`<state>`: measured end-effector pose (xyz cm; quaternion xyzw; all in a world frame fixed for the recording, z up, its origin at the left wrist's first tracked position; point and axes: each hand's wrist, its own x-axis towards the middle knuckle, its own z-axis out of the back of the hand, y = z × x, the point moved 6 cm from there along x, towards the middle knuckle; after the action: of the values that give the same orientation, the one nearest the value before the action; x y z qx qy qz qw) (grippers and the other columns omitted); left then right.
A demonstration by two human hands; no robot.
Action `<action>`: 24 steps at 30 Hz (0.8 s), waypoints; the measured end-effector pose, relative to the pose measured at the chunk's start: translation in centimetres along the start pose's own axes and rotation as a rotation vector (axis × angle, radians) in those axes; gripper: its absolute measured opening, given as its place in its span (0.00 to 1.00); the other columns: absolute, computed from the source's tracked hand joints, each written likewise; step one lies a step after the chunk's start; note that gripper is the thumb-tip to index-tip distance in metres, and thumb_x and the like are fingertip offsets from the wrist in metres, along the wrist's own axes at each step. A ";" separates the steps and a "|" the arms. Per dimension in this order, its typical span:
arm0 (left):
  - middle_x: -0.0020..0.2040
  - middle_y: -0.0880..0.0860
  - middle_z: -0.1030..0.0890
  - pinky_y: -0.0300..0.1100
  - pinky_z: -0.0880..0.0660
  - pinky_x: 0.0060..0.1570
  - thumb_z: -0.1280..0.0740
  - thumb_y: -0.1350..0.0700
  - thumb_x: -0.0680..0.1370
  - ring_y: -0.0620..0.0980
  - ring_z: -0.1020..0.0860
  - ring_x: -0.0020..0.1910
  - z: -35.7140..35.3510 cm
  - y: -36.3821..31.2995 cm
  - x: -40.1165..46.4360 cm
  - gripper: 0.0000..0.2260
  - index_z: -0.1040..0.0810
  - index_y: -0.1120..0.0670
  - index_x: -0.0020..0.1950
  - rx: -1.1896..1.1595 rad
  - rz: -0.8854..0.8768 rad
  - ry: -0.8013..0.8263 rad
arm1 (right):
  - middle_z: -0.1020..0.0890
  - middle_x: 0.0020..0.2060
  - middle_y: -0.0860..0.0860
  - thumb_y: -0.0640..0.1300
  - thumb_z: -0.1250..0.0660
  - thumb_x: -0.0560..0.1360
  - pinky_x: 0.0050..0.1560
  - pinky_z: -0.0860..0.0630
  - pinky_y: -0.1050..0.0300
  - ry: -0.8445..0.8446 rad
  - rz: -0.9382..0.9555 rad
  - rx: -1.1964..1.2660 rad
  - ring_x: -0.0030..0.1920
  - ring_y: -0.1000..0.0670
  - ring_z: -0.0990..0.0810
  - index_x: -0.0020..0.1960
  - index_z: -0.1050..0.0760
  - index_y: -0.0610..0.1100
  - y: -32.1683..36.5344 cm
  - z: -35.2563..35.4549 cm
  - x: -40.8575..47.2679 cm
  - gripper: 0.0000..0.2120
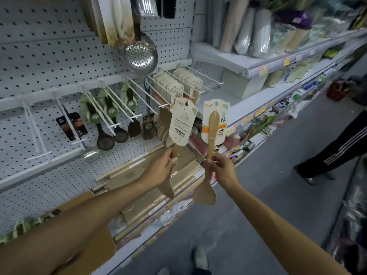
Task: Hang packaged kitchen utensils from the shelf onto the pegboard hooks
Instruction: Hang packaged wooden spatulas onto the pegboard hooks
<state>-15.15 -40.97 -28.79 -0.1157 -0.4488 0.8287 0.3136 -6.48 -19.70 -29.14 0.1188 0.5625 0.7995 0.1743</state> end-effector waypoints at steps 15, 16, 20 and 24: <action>0.60 0.39 0.19 0.52 0.27 0.66 0.36 0.55 0.82 0.41 0.22 0.62 -6.0 -0.5 10.6 0.08 0.17 0.46 0.49 -0.039 0.179 -0.195 | 0.20 0.36 0.42 0.40 0.31 0.75 0.50 0.23 0.32 0.372 0.034 0.000 0.40 0.40 0.20 0.41 0.21 0.46 -6.2 6.6 15.8 0.05; 0.59 0.39 0.18 0.52 0.26 0.65 0.35 0.55 0.82 0.40 0.21 0.60 -6.3 -0.8 11.1 0.08 0.17 0.45 0.49 -0.057 0.198 -0.214 | 0.20 0.35 0.41 0.42 0.31 0.74 0.49 0.23 0.31 0.400 0.051 -0.001 0.39 0.37 0.20 0.40 0.21 0.47 -6.1 7.1 16.6 0.04; 0.49 0.45 0.14 0.50 0.25 0.64 0.34 0.60 0.81 0.41 0.18 0.54 -7.7 -1.3 12.4 0.07 0.18 0.50 0.53 -0.155 0.256 -0.298 | 0.20 0.32 0.47 0.34 0.31 0.74 0.45 0.24 0.30 0.457 0.047 0.040 0.37 0.41 0.21 0.40 0.22 0.43 -6.0 8.6 19.1 0.07; 0.46 0.48 0.14 0.50 0.22 0.61 0.32 0.64 0.79 0.44 0.16 0.51 -8.8 -1.4 12.7 0.07 0.18 0.54 0.52 -0.230 0.300 -0.321 | 0.21 0.33 0.44 0.37 0.31 0.72 0.45 0.25 0.29 0.514 0.041 0.030 0.38 0.41 0.23 0.39 0.22 0.43 -7.1 8.5 20.7 0.04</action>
<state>-20.28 -26.59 -31.55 -0.0831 -0.5621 0.8172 0.0965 -21.03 -1.71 -33.07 -0.0741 0.5975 0.7984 0.0077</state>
